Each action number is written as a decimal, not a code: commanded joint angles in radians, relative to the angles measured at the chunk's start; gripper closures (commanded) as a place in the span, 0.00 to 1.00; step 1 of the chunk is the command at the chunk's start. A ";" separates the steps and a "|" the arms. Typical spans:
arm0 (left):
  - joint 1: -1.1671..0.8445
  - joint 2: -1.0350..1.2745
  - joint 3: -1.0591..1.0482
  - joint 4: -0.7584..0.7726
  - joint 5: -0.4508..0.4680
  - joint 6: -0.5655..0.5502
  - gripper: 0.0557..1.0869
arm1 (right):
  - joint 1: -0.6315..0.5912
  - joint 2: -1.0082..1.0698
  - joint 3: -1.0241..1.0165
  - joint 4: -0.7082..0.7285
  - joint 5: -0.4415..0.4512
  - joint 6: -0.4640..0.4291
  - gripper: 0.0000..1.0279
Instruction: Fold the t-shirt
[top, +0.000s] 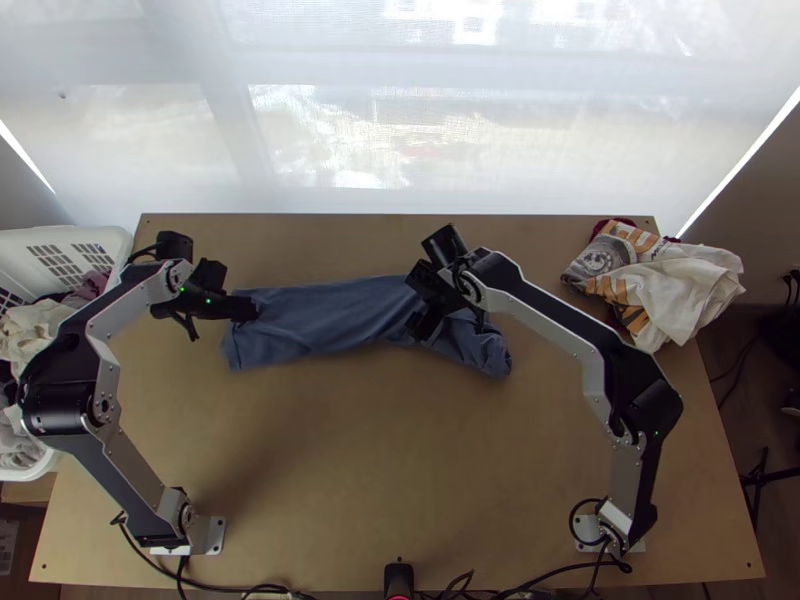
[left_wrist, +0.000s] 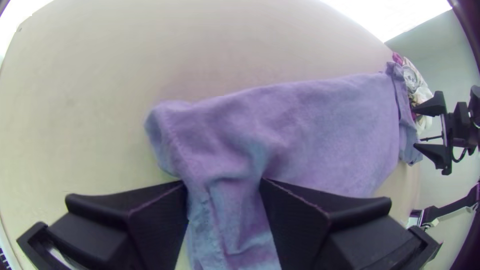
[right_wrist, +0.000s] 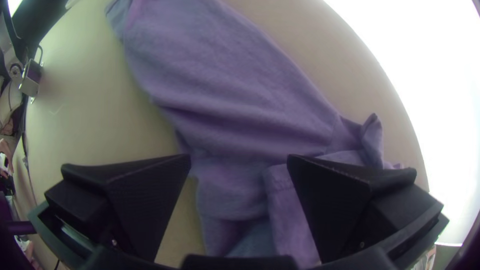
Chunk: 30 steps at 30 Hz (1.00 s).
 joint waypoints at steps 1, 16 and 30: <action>-0.033 0.004 0.021 -0.031 0.026 -0.022 0.73 | 0.003 0.031 -0.016 0.016 0.003 -0.001 0.13; -0.035 -0.088 0.150 -0.155 0.067 -0.042 0.97 | -0.008 0.103 -0.046 0.042 0.003 -0.001 0.13; -0.111 -0.064 0.478 -0.348 0.182 -0.116 0.97 | -0.013 0.135 -0.049 0.043 0.003 -0.001 0.13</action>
